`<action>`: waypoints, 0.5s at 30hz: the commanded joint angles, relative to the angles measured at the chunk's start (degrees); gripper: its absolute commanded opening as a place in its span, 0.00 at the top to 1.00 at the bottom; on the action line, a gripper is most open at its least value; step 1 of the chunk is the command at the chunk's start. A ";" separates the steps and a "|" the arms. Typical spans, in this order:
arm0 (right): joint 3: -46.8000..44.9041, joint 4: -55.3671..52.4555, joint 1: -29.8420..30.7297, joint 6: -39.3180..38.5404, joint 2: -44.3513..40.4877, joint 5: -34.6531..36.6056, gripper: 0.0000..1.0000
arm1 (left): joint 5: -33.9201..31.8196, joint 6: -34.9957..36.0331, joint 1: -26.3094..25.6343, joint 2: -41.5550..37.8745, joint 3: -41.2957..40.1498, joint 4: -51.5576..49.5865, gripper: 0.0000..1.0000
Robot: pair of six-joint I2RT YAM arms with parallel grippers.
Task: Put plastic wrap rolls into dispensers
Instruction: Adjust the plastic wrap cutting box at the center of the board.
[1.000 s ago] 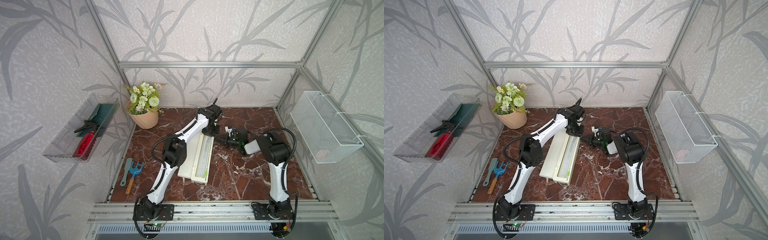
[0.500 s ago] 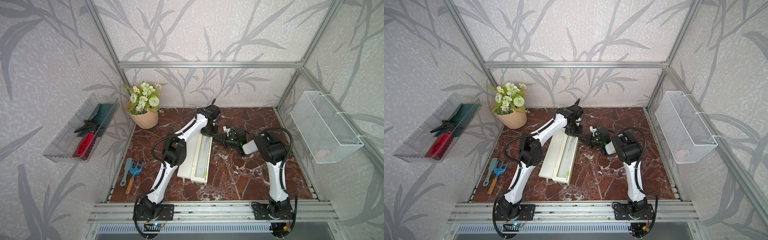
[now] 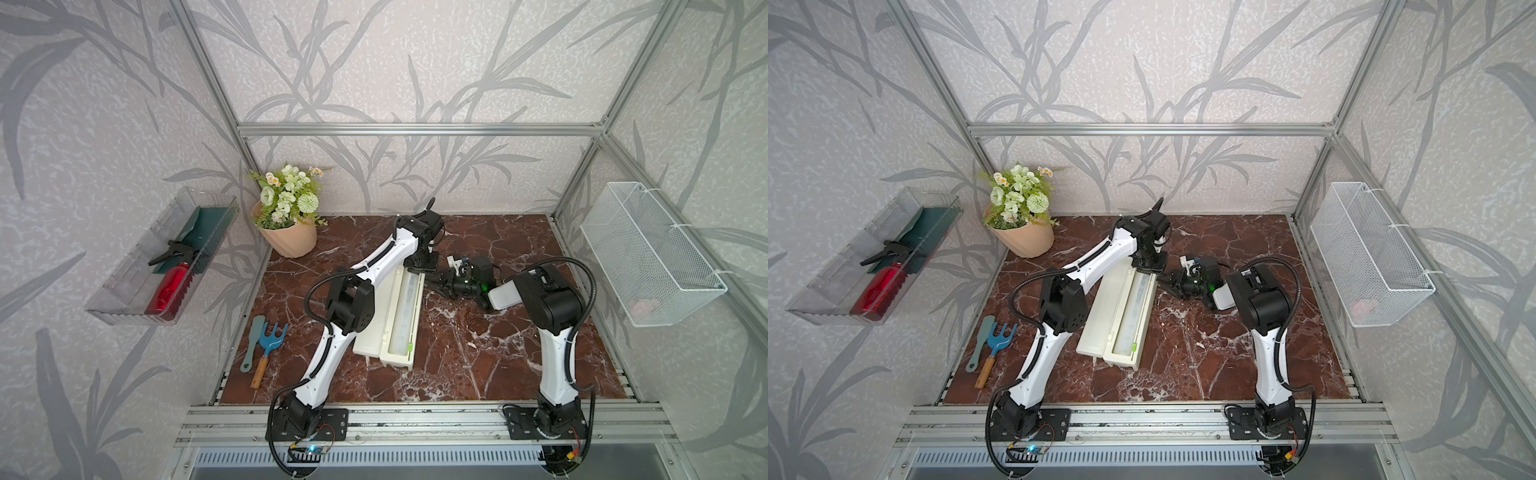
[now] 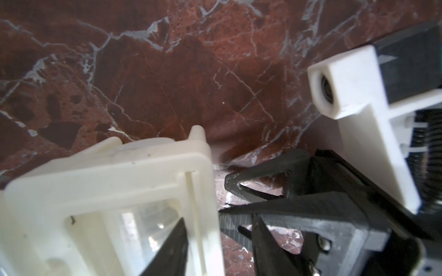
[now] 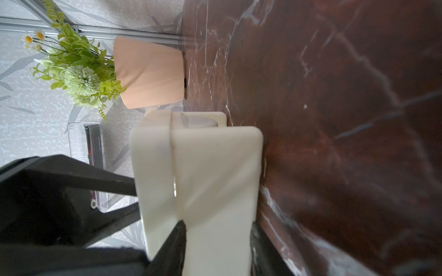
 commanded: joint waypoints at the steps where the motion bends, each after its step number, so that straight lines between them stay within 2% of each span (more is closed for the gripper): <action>1: -0.21 -5.07 -0.37 -5.77 -5.92 -1.59 0.48 | 1.13 0.38 0.12 0.44 4.68 -2.70 0.48; 5: -0.88 -15.05 -0.39 -11.70 -10.66 -0.06 0.38 | 0.45 0.36 0.47 -0.74 6.60 -3.66 0.37; 10: 0.22 -27.45 -0.48 -19.53 -16.75 3.14 0.28 | -1.51 1.20 1.07 -3.38 6.64 -4.85 0.33; 13: 1.87 -39.27 -0.56 -27.53 -22.65 8.83 0.15 | -3.49 3.10 1.62 -6.15 5.25 -5.79 0.29; 15: 3.19 -46.59 -0.55 -33.98 -27.41 13.92 0.07 | -5.73 4.02 2.26 -9.50 1.59 -4.53 0.23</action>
